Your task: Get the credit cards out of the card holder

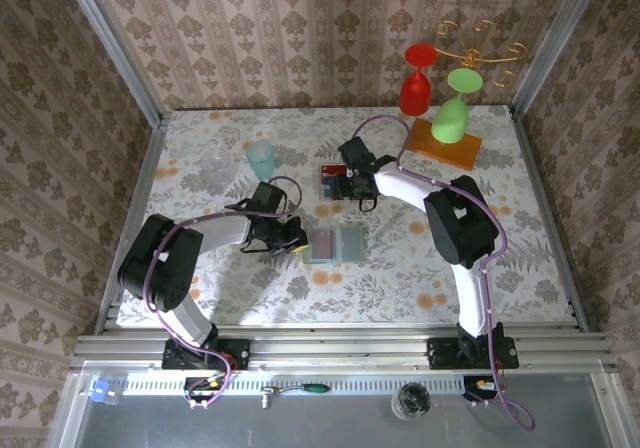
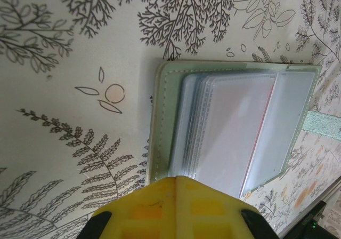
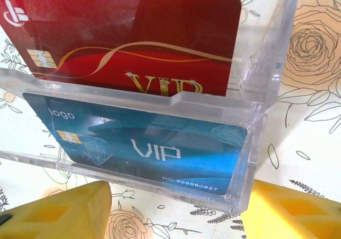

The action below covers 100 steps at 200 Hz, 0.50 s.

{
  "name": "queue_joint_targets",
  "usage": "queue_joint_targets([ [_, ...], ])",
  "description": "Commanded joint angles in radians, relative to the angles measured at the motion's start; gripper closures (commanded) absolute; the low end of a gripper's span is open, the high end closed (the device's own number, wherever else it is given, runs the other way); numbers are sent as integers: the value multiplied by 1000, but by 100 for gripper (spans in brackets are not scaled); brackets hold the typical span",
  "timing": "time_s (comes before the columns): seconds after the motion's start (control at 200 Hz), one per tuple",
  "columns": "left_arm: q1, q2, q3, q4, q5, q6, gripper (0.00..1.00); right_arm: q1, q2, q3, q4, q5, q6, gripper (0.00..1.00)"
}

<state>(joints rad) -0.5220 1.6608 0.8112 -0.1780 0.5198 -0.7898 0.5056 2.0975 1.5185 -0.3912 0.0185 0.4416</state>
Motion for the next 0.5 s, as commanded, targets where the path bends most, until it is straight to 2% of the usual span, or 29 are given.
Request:
queue_joint_targets([
  [0.0, 4, -27, -11, -3, 15, -2, 95, 10, -49, -15, -5, 5, 14, 36],
  [0.29, -2, -41, -6, -15, 26, 4, 96, 49, -179, -126, -23, -57, 66, 38],
  [0.495, -9, -41, -4, -38, 16, 12, 98, 89, -230, -181, -36, -167, 139, 43],
])
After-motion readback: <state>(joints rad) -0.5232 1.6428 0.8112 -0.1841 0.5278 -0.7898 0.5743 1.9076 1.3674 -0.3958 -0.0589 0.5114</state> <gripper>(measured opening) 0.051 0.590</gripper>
